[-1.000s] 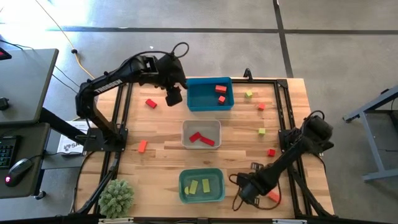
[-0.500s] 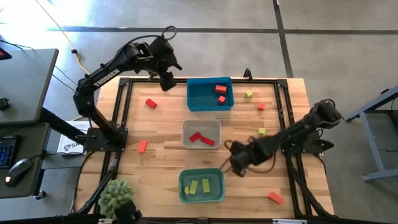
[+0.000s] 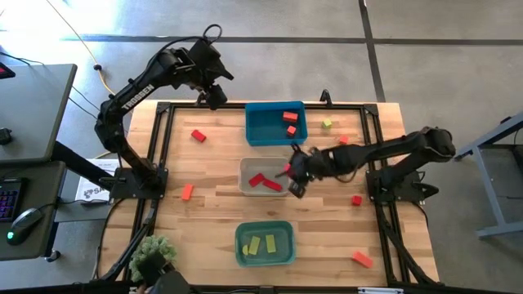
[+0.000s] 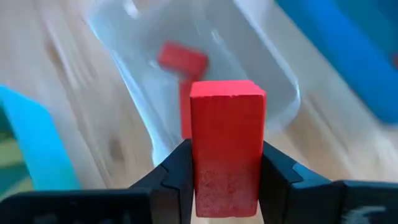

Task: Sort & place blocks by color
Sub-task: Put the red block into the gray bin, then put the orange block into the blue bin

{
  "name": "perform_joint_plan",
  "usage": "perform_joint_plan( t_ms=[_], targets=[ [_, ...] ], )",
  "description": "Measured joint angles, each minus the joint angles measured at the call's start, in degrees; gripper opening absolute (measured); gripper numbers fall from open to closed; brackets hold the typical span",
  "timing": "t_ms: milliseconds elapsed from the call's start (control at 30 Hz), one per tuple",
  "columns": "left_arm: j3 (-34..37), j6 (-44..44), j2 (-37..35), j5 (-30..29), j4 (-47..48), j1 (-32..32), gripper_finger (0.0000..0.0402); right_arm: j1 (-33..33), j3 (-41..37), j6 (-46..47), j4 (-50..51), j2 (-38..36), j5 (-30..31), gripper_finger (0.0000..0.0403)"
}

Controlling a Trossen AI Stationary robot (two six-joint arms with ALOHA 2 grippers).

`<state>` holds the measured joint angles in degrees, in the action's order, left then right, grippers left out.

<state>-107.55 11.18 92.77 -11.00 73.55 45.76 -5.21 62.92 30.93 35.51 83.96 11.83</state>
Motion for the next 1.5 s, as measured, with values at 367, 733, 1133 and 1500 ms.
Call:
perform_joint_plan(
  t_ms=[367,733,1133,1500],
  targets=[
    [0.00,-0.64,0.00,2.25,-0.03,1.75,0.0204,11.58,0.09,-18.09,-15.67,1.51,-9.15,0.0103],
    [0.00,-0.50,0.00,2.84,-0.05,1.90,0.0204,10.51,0.02,-19.98,-17.20,9.01,-14.09,0.0103],
    [0.00,-0.50,0.00,3.44,-0.05,1.90,0.0204,9.22,-0.01,-15.68,-15.59,14.46,-13.58,0.0118],
    [0.00,-0.50,0.00,3.47,-0.03,1.90,0.0204,9.24,2.90,-12.76,-11.78,13.97,-14.79,0.0193]
  ],
)
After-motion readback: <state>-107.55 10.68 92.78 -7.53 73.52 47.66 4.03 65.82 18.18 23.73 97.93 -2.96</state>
